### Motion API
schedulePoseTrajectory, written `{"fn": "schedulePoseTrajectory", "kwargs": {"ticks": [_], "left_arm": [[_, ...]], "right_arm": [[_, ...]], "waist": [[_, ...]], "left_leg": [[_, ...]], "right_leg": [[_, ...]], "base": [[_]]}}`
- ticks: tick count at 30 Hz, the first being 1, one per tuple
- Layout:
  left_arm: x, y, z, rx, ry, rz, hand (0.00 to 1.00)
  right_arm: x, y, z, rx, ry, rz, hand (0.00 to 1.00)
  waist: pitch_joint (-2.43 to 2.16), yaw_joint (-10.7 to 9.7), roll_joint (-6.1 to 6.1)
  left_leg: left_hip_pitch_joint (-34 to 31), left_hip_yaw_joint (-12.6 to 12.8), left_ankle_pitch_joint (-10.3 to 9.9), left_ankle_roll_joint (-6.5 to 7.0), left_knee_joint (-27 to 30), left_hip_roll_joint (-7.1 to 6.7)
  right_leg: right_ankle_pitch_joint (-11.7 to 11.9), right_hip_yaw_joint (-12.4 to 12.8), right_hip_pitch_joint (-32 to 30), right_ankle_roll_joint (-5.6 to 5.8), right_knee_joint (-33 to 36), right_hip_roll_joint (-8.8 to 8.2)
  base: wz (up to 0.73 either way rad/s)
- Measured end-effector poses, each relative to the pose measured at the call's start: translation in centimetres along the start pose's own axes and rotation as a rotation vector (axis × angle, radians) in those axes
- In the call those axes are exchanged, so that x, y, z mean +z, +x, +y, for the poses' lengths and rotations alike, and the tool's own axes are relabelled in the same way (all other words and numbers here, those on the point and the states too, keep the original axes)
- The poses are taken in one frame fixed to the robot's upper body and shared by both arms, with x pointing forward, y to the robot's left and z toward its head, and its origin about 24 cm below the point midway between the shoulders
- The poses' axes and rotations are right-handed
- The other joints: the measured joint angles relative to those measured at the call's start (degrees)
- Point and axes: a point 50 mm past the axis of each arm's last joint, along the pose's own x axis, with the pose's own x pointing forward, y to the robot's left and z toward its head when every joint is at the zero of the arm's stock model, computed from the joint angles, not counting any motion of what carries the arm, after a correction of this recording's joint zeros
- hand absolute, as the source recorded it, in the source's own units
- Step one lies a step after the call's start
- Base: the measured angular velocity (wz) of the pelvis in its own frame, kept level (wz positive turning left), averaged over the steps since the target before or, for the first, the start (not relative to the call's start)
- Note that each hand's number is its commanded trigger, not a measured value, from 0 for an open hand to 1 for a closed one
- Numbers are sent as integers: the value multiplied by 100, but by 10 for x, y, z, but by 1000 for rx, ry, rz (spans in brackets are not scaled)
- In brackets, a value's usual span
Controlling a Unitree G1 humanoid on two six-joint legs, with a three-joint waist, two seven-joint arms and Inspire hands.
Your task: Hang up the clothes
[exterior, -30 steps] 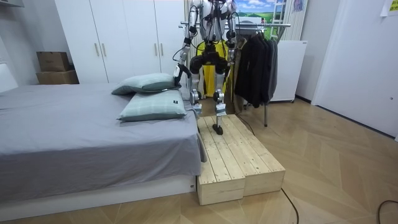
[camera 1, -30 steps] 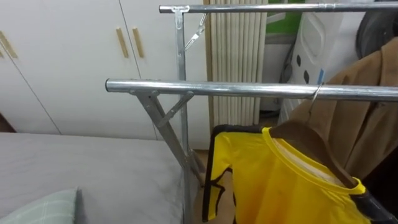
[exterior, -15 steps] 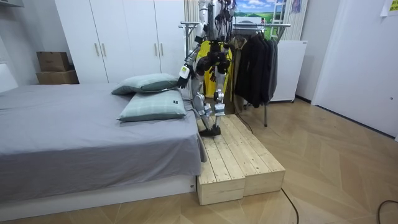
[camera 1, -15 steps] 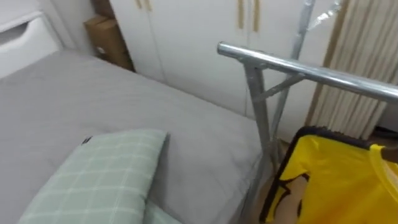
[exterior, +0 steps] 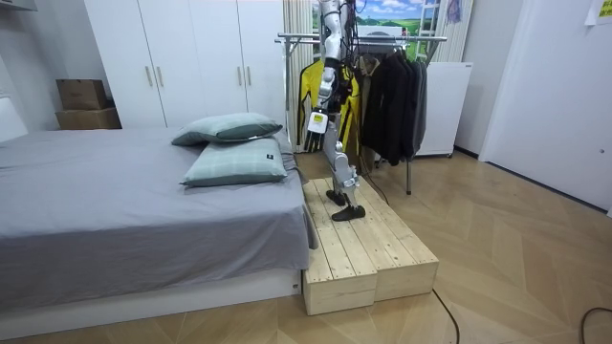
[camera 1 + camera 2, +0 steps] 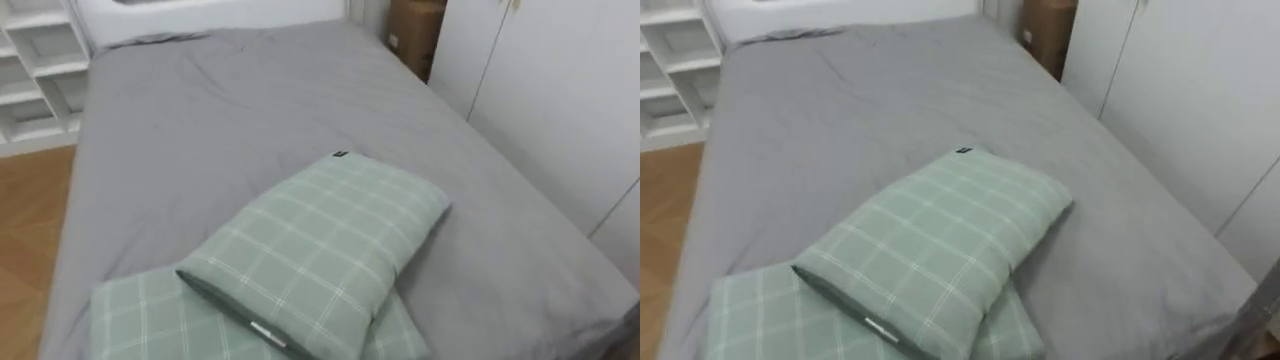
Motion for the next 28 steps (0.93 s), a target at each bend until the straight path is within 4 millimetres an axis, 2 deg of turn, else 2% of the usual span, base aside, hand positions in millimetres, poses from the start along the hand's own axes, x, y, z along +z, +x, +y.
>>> {"fn": "schedulePoseTrajectory", "kwargs": {"ticks": [1,2,3,4,6,9,10,12,18,28], "left_arm": [[0,0,0,0,0,0,0],[0,0,1,0,-7,0,0],[-1,0,1,3,-11,2,0],[0,0,2,6,-10,-1,0],[1,0,3,10,-16,-5,0],[0,-1,5,20,-35,-2,0],[-1,-1,5,21,-38,-1,0],[-4,-1,5,28,-65,5,0],[-25,-5,1,34,-105,49,0],[-22,-5,2,38,-102,33,0]], "right_arm": [[-3,-1,0,-3,3,7,0],[-10,-2,-1,-8,10,22,0],[-17,-3,-2,-13,26,38,0],[-27,-5,-2,-19,51,55,0],[-35,-7,-1,-30,95,74,0],[-37,-7,0,-37,110,88,0],[-37,-7,-1,-41,115,87,0],[-36,-7,-2,-58,131,87,0],[-34,-6,-1,-65,128,88,0],[-35,-4,9,18,74,105,0]], "waist": [[-1,-14,0],[-1,-52,-2],[-3,-182,-10],[-5,-316,-71],[5,-332,-117],[-32,-440,-221],[-30,-456,-237],[-23,-425,-302],[-37,-425,-268],[-31,-302,-327]], "left_leg": [[0,-56,11,21,-1,-25],[-6,-225,37,67,-2,-79],[-46,-480,53,134,2,-120],[-76,-717,90,202,7,-196],[-112,-1032,107,245,9,-285],[-169,-1532,184,271,45,-428],[-173,-1621,202,273,48,-454],[-188,-1854,268,271,52,-560],[-183,-1958,363,246,38,-562],[-244,-2030,363,247,46,-570]], "right_leg": [[27,128,19,36,-27,3],[58,375,74,87,-78,2],[81,722,155,135,-106,-5],[59,1167,240,242,-161,-16],[2,1533,340,336,-170,-20],[-55,1787,602,406,-296,-1],[-69,1817,669,422,-349,0],[-189,2193,825,480,-478,19],[-206,2100,861,453,-465,27],[-200,2032,892,447,-551,48]], "base": [[57],[77],[122],[120],[95],[79],[85],[56],[10],[3]]}}
